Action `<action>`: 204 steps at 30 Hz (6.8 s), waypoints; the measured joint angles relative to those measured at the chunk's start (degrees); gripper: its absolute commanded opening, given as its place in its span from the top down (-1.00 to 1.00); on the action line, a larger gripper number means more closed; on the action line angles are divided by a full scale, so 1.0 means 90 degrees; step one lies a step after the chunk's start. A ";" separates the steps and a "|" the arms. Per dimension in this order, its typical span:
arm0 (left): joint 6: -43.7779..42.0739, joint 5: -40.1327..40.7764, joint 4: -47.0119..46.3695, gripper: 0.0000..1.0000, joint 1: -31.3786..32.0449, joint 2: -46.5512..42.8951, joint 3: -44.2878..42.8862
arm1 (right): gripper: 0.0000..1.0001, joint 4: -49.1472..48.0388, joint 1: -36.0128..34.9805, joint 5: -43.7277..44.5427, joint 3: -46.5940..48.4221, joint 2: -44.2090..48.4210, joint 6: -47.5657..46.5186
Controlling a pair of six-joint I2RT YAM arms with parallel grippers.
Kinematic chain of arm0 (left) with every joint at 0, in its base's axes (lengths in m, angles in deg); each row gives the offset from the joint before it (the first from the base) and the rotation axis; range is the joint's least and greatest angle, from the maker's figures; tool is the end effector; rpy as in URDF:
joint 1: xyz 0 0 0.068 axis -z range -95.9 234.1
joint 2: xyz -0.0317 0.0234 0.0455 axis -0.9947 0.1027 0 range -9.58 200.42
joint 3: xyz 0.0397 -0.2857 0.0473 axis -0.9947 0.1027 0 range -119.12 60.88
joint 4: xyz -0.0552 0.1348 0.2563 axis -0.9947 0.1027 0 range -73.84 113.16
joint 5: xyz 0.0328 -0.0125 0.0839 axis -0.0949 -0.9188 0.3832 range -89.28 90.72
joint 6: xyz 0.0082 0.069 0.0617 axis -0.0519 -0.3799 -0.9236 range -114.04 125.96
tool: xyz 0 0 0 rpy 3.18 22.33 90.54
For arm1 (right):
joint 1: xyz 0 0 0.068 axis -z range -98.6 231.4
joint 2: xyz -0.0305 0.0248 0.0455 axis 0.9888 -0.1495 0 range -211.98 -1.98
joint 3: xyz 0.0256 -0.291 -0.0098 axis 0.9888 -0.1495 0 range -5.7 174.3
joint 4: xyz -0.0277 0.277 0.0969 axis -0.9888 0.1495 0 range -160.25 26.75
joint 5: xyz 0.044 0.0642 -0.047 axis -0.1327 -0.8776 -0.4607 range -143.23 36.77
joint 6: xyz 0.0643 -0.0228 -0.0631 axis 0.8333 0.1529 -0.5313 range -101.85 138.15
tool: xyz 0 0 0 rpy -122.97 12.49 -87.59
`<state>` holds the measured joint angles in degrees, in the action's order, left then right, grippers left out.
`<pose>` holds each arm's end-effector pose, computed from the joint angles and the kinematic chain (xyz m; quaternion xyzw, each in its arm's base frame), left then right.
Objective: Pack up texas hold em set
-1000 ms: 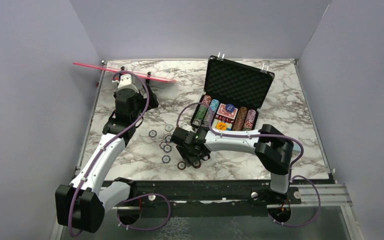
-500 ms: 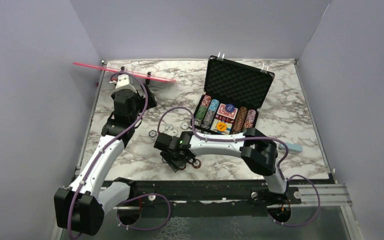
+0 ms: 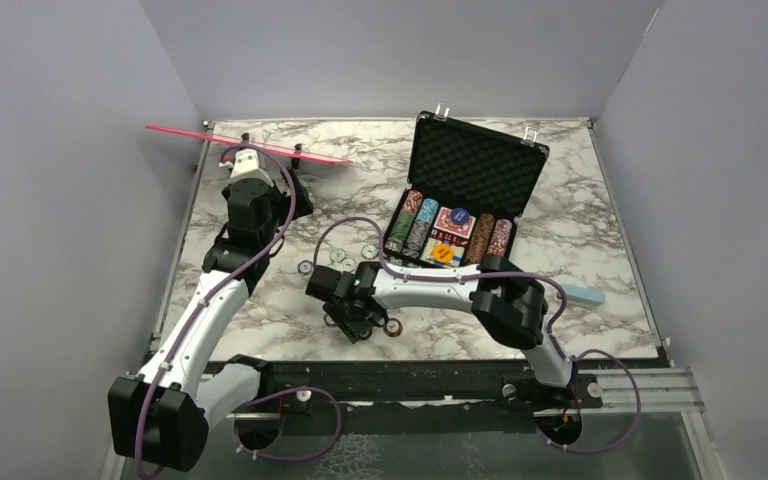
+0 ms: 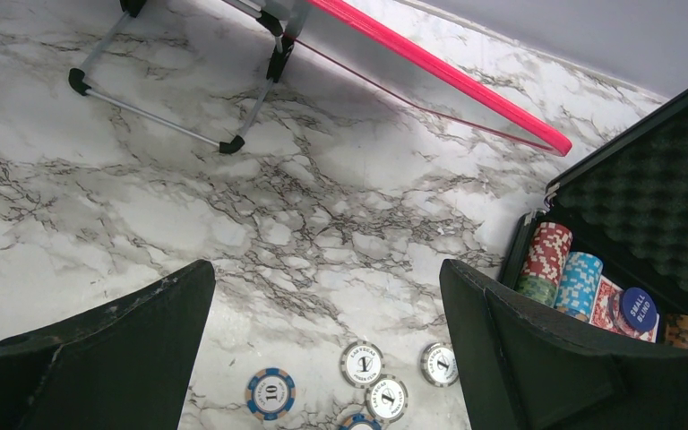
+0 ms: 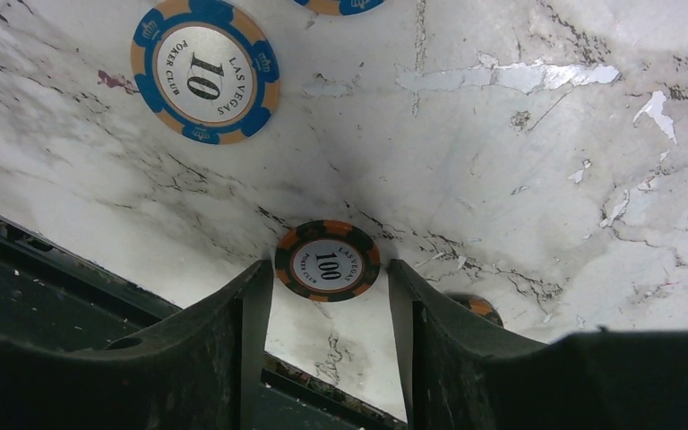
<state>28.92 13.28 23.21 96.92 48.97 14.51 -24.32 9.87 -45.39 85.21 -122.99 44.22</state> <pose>0.3019 -0.0501 0.3041 -0.1348 0.8016 -0.0920 0.5752 0.1619 0.4485 0.1161 -0.3750 0.9166 0.0466 0.1310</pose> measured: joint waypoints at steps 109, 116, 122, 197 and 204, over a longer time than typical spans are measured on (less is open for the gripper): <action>-0.0012 -0.0005 0.0005 -0.98 0.0000 -0.0019 0.0000 | 0.13 -0.0350 0.0872 0.0544 -0.1532 0.1066 0.0634; -0.0010 -0.0005 0.0005 -0.98 0.0000 -0.0019 0.0000 | -0.17 -0.0289 0.0872 0.0549 -0.1481 0.1163 0.0542; -0.0012 -0.0005 0.0005 -0.98 0.0000 -0.0019 0.0000 | -0.33 -0.0403 0.0869 0.0469 -0.1518 0.1627 0.0495; 0.1260 -0.2742 -0.1146 -0.56 0.3653 0.0704 0.0345 | 0.39 -0.1644 0.3900 -0.1008 -0.3568 0.5423 0.2198; 0.1506 -0.2635 -0.1668 -0.48 0.4340 0.0801 0.0697 | 0.38 -0.1904 0.3961 -0.1700 -0.3674 0.5935 0.2487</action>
<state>42.47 -10.44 8.19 135.98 56.18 20.78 -41.45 45.52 -60.69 52.14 -69.57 66.60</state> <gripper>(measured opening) 0.728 0.429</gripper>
